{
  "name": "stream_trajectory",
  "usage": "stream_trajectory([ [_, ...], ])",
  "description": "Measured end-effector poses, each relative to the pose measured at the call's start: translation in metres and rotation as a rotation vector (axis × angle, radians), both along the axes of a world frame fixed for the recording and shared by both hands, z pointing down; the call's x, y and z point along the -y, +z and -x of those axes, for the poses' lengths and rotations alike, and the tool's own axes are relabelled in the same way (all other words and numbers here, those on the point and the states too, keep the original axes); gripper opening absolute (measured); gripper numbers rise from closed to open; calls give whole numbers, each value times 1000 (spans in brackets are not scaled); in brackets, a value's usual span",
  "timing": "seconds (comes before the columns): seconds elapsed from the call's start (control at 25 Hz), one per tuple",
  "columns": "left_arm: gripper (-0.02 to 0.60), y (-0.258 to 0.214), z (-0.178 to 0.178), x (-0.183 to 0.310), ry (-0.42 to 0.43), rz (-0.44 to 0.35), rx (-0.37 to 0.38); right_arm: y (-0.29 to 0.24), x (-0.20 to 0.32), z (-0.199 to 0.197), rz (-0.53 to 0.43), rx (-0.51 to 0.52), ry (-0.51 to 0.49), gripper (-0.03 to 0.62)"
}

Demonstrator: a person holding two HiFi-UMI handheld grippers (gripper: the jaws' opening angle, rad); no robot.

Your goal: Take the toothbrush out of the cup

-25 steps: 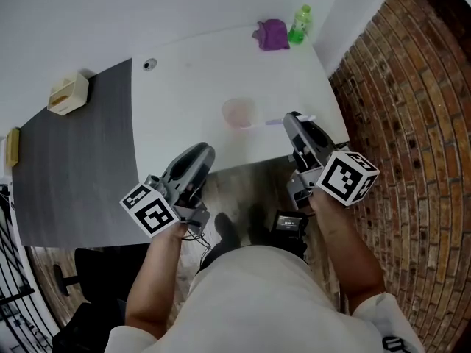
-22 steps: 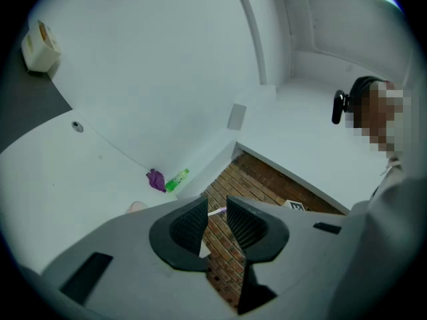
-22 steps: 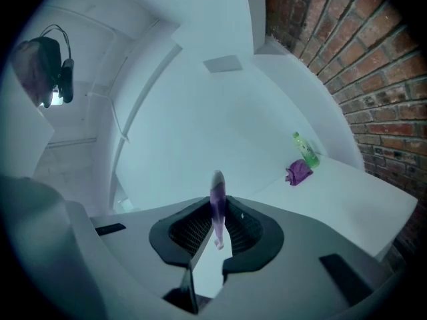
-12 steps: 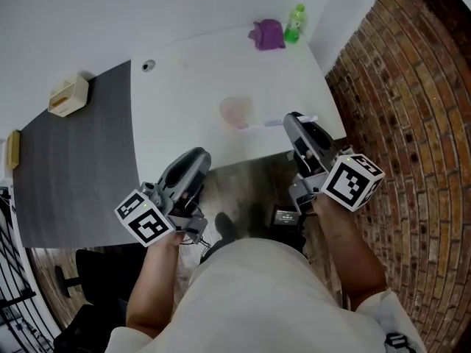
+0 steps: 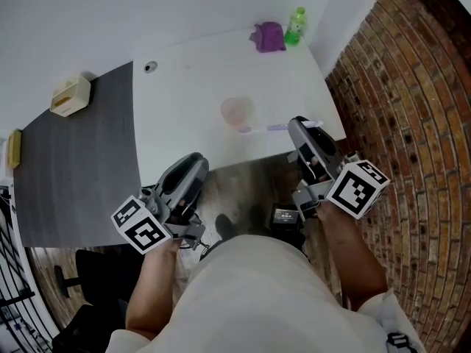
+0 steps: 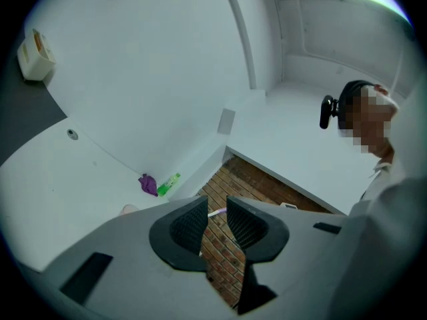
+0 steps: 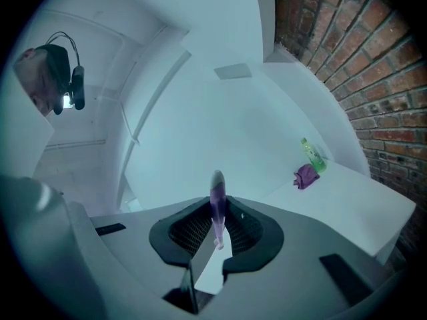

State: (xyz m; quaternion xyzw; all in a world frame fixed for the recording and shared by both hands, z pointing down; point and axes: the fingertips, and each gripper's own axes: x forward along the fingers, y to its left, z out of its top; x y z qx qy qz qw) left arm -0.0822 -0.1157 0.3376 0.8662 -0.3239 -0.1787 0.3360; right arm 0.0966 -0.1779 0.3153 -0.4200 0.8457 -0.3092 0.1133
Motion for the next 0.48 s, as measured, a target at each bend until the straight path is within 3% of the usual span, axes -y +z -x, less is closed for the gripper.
stream_trajectory([
  [0.48, 83, -12, 4, -15, 5, -23, 5, -14, -14, 0, -22, 7, -6, 64],
])
